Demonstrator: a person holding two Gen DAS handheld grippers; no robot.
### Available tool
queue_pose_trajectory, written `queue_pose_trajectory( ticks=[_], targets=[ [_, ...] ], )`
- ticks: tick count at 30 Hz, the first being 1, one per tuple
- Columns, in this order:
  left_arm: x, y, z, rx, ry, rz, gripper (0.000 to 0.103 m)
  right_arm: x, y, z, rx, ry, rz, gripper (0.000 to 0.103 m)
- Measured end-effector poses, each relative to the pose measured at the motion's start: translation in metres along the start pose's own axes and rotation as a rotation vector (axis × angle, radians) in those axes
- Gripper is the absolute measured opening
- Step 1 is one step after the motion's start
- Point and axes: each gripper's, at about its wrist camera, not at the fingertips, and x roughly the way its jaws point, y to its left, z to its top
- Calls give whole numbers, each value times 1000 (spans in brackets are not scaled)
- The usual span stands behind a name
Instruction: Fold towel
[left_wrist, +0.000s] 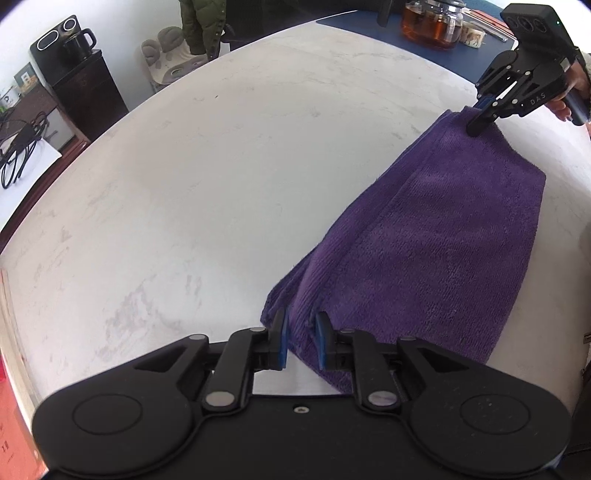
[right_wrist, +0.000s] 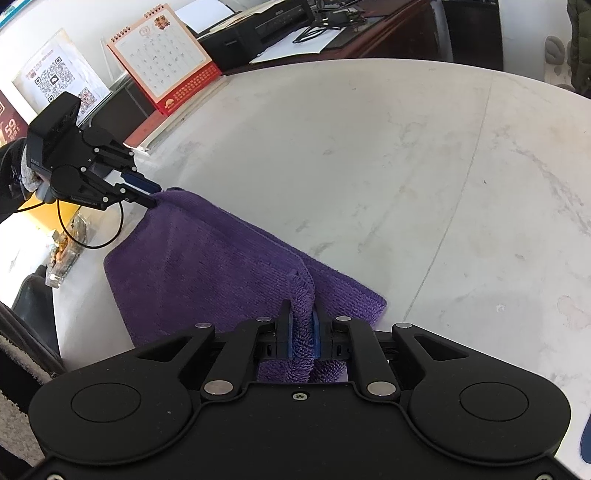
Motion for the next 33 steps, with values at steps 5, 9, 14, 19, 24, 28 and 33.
queue_pose_trajectory(
  ticks=[5,9,14,19,24,28,33],
  targets=[
    [-12,-3,-3,-26,-21,65,14,-9,3,0,-7,-20,-68,20],
    [-26,-5,-4,-56,-62,108,14,-26,4,-2,-7,-75,-224,21],
    [-34,-20,5,-69,-133,74,15,-43,21,-5,-70,-148,-251,21],
    [-1,-37,13,-63,-125,-17,15,-13,52,-10,-203,-56,-143,21],
    [25,-24,8,-142,-115,20,18,18,45,-7,-167,-6,-144,21],
    [19,-5,2,-260,-127,165,18,20,35,-5,-151,-2,-156,21],
    [8,-2,2,-287,-129,258,19,20,35,-7,-155,-1,-154,21]
  ],
)
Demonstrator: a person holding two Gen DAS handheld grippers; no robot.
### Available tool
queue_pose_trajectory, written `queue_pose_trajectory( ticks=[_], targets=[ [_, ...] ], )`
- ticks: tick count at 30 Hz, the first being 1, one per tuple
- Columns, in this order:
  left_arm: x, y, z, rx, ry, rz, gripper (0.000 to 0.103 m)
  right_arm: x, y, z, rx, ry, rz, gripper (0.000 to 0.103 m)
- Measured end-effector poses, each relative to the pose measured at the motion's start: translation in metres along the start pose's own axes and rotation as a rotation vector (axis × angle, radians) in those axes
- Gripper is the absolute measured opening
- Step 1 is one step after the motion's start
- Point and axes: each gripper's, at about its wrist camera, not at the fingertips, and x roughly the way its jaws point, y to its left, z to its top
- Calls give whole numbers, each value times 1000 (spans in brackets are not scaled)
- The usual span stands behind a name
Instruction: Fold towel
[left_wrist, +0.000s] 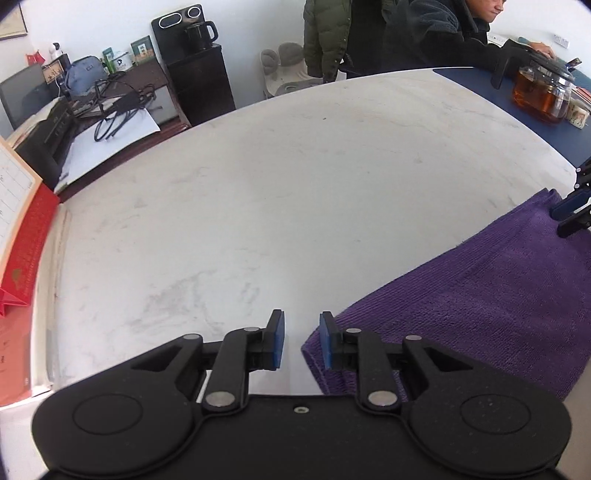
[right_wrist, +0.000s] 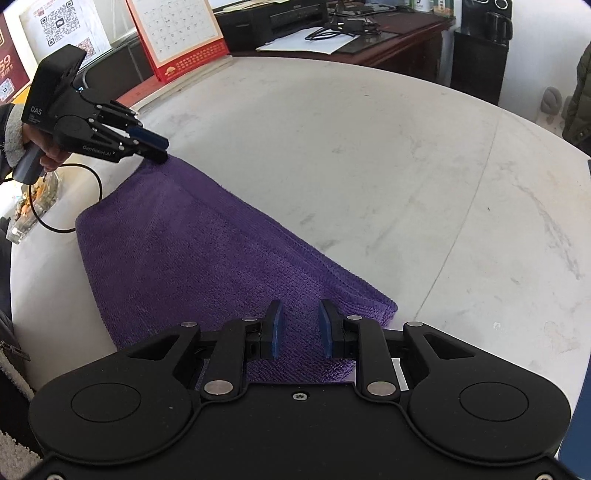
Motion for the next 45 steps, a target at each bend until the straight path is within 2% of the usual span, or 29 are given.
queue_pose_trajectory(
  ticks=[8,14,17,20,23,25,28,31,36,40,45],
  targets=[
    [-27,-27,4,39,-43,-40,19,0,0,0,-6,-2,-2,21],
    [-66,-51,-19,33,-30,-41,19,-1,5,0,-29,-3,-25,21],
    [-81,-65,-32,15,-28,-63,21,-15,20,7,-85,-38,-24,21],
    [-71,-85,-43,16,-11,-94,21,-26,40,12,-130,-60,32,21],
    [-53,-95,-51,-9,7,-85,21,-25,63,8,-176,-12,98,21],
    [-41,-95,-56,-71,12,-90,21,-21,71,-1,-185,32,77,21],
    [-32,-96,-64,-136,-14,-86,21,-17,64,-13,-98,65,24,21],
    [-31,-96,-64,-177,-23,-82,21,-11,57,-20,-74,82,-7,21],
    [-22,-102,-52,-176,-39,-91,21,-10,51,-18,-142,72,-28,19],
    [-15,-104,-40,-177,-54,-103,22,-8,32,-10,-138,59,-59,19],
    [-18,-104,-34,-127,-38,-83,22,-14,18,1,-114,32,-125,19]
  ],
)
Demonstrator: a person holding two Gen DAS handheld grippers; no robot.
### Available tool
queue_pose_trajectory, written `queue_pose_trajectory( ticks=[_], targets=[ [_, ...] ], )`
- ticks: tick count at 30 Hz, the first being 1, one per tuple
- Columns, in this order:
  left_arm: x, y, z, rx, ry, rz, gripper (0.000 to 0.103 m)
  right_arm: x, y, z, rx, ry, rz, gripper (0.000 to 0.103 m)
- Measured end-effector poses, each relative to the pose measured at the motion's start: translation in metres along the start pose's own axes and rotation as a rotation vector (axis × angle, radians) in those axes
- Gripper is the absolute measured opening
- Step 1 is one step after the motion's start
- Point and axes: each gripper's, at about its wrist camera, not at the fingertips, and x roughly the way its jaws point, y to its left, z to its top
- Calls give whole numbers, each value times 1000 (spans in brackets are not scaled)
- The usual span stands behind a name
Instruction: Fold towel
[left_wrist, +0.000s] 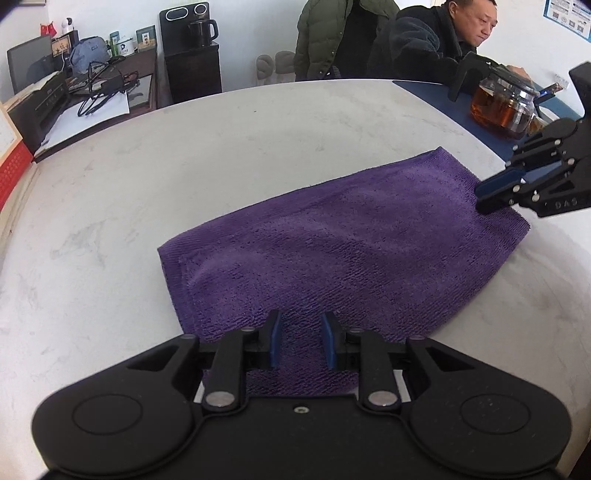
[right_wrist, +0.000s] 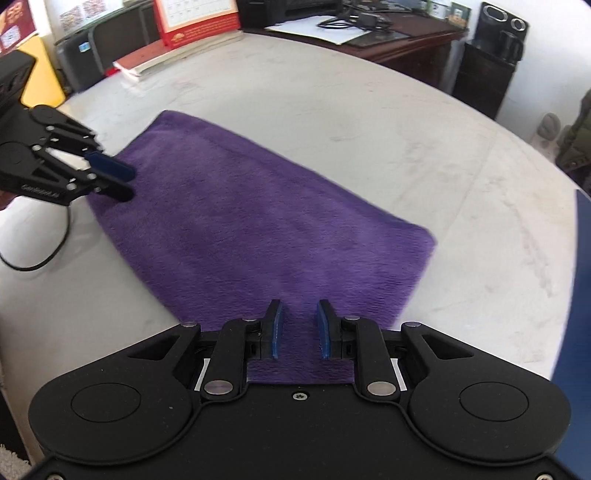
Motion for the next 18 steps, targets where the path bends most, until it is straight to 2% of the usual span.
queue_pose_trajectory(
  ticks=[3,5,9,11,14,17,18],
  targets=[
    [4,1,1,22,20,27,22,-11,19,11,-10,-92,74,19],
    [4,2,1,21,28,21,22,-3,47,22,-76,-117,146,19],
    [3,7,0,40,40,15,24,27,89,34,-188,-97,273,19],
    [2,9,-1,50,46,13,25,42,89,35,-234,-83,290,18],
    [2,15,-4,40,45,2,26,48,68,42,-197,-102,275,14],
    [1,17,-4,34,51,3,26,52,41,47,-151,-117,222,15],
    [0,17,-3,40,56,11,26,53,30,49,-123,-124,179,15]
  ],
)
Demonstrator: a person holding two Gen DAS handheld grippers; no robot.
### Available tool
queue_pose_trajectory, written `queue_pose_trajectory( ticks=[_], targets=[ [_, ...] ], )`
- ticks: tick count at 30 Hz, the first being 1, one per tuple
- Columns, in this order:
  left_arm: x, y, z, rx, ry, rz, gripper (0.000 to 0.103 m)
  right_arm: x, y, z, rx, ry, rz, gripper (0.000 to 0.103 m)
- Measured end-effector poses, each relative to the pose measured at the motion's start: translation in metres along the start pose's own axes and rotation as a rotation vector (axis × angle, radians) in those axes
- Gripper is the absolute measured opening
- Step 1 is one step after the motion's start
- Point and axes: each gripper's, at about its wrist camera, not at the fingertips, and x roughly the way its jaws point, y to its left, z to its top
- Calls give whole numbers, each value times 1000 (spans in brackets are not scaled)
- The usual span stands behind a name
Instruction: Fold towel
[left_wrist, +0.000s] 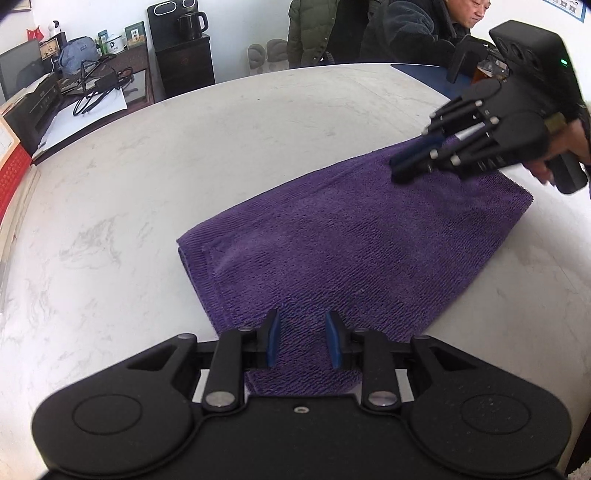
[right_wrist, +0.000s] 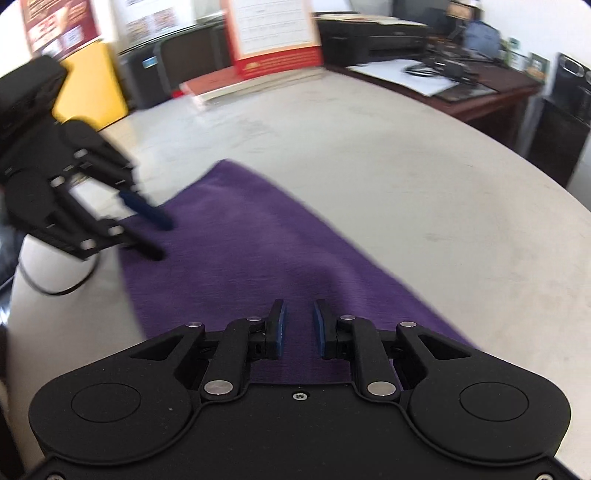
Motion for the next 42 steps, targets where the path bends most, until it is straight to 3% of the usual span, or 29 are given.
queue_pose_trajectory(
  ticks=[2,5,10,14,19,22,25,28,30,34,38,42],
  targets=[
    [-2,-3,5,25,-2,16,24,-1,-11,2,31,-3,-72,15],
    [-4,-10,18,56,-38,-10,24,-5,-7,6,37,-31,-98,15],
    [22,-12,38,79,-34,-35,25,-6,18,5,-4,-38,19,15],
    [29,15,37,-3,-54,-33,27,-3,19,-4,-4,-1,36,15],
    [19,50,25,-95,-44,68,27,-19,-21,-18,130,-22,-60,15],
    [8,52,21,-112,-45,126,25,-30,-38,-29,185,-22,-136,15],
    [-12,43,22,-147,-83,130,25,-39,-44,-33,241,-19,-209,16],
    [-22,14,26,-127,-116,37,25,-49,-27,-29,236,-65,-180,16],
    [-17,-13,26,-84,-102,-21,25,-43,4,-23,177,-77,-109,16],
    [-1,-49,12,-34,-60,-70,25,-23,53,-19,93,-60,-8,16],
    [-1,-42,-10,-96,-87,-66,26,-16,74,-31,46,-37,-17,16],
    [-13,-27,-29,-131,-81,-11,26,-37,57,-52,102,-36,-88,16]
  ],
)
